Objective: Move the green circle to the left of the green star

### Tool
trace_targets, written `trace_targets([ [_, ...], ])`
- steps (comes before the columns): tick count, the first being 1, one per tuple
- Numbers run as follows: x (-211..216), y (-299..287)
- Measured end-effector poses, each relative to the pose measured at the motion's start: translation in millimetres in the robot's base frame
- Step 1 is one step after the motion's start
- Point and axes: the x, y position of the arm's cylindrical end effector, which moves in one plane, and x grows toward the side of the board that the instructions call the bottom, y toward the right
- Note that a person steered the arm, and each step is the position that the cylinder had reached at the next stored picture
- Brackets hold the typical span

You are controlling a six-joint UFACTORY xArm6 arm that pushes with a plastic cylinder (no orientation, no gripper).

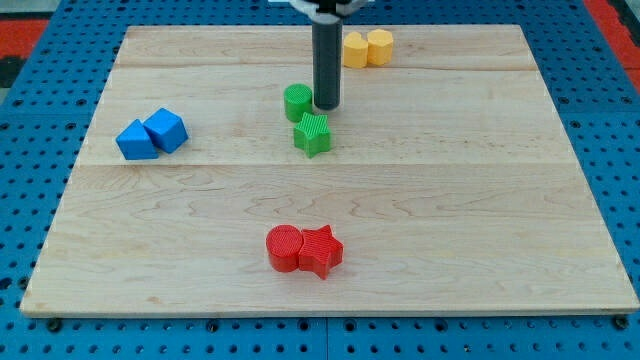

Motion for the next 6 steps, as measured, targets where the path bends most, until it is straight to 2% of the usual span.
trace_targets([
  [1,-19,-15],
  [2,21,-58],
  [3,39,-68],
  [4,10,-80],
  [6,2,-184],
])
